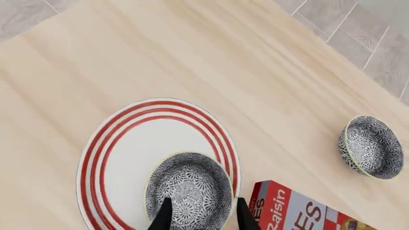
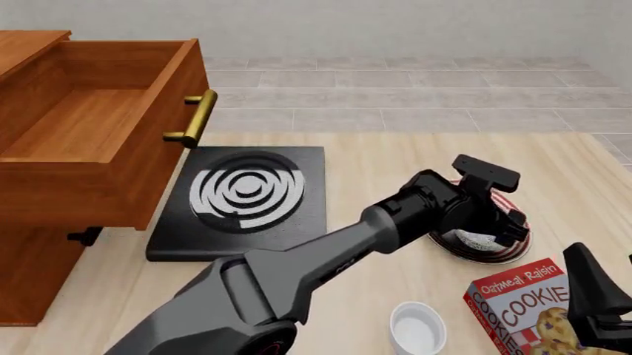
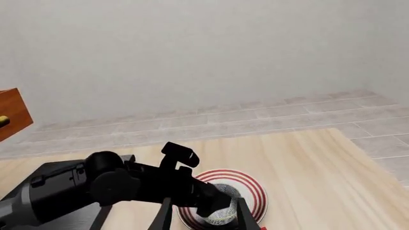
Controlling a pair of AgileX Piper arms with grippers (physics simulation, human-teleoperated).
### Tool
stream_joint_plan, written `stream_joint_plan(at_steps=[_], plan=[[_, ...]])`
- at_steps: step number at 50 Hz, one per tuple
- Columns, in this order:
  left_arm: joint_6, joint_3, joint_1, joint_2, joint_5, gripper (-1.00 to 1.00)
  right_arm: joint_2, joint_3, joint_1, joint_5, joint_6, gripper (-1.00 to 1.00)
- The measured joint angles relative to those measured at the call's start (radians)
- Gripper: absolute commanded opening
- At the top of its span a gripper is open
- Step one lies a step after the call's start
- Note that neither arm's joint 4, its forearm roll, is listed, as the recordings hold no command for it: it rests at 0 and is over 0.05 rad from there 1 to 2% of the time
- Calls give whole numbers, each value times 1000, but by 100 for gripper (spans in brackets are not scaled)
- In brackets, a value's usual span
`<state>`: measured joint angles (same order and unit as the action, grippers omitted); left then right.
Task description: Pick the akita bowl in the top layer of the wooden cabinet and place it on the plate.
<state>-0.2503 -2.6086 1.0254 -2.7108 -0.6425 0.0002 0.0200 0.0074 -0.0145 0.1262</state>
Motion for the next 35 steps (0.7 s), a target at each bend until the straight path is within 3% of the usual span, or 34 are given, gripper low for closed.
stream_joint_plan(at_steps=[35], plan=[[-26, 173, 39, 176, 67, 100, 0, -5, 3, -9, -14, 100]])
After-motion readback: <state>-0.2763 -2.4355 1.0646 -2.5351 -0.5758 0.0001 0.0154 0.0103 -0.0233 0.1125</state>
